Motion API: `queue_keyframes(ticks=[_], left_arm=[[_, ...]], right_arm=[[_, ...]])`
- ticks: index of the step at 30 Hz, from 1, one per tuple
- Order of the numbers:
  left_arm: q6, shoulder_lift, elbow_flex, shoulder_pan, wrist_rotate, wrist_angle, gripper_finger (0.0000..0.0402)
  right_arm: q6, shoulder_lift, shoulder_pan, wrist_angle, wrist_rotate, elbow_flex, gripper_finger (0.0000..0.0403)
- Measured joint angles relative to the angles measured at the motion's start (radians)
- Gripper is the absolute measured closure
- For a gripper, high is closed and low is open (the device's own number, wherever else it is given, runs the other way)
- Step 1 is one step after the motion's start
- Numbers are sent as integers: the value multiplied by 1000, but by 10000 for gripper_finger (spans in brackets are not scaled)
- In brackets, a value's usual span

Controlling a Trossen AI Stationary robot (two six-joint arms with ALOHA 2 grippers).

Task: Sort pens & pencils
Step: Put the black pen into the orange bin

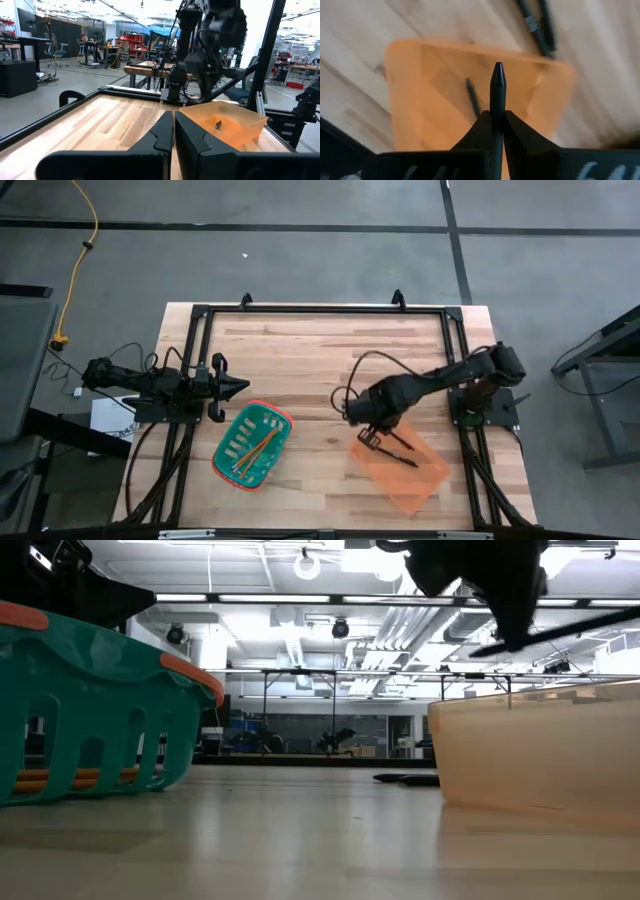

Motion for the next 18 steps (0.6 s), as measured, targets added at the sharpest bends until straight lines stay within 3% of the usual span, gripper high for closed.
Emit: queue_keyframes(ticks=[18], left_arm=[[0, 0, 0, 0, 0, -1, 396]], right_arm=[[160, -42, 97, 473, -74, -421, 391]])
